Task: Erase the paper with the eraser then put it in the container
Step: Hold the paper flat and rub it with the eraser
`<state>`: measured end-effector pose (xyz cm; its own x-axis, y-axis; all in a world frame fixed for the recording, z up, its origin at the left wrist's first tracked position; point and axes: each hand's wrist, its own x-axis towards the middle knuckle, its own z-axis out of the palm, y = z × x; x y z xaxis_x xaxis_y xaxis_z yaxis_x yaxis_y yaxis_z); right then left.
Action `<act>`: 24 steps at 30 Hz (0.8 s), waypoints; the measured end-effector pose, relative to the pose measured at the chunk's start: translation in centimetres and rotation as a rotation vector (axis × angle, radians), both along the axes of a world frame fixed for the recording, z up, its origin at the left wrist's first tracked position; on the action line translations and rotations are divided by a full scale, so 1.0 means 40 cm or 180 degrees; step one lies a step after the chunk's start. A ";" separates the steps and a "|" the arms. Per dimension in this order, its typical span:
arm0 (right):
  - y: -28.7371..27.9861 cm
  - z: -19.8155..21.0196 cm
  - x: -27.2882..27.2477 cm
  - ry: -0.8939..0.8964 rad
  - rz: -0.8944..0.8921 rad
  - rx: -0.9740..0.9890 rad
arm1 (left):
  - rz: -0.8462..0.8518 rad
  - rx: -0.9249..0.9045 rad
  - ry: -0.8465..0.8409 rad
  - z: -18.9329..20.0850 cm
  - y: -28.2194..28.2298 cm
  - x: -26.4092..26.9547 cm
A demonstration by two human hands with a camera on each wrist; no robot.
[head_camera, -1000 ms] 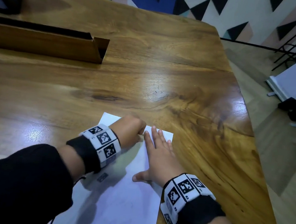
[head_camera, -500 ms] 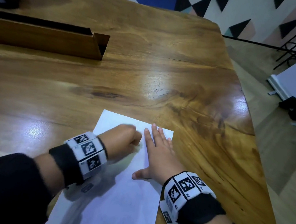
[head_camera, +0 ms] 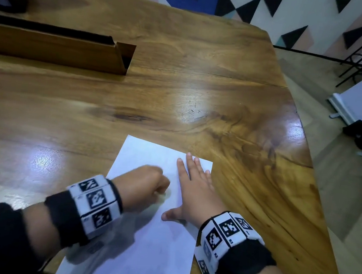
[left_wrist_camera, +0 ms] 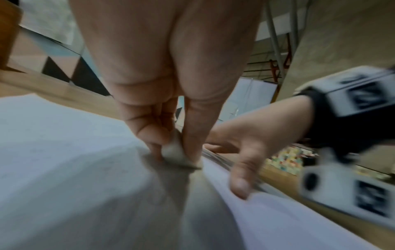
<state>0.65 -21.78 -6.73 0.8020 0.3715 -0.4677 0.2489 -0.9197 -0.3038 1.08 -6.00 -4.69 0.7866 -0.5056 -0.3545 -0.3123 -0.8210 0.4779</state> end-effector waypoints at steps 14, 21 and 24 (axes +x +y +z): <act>-0.001 0.008 -0.002 -0.0023 0.0005 0.0035 | 0.0230 0.0144 -0.0365 0.003 -0.026 0.058; 0.000 0.004 -0.002 -0.0003 -0.0015 0.0050 | -0.0032 0.0191 0.0063 0.015 -0.012 0.060; 0.000 0.006 -0.002 -0.0012 0.0003 -0.0005 | 0.0319 0.0064 -0.0193 0.011 -0.035 0.121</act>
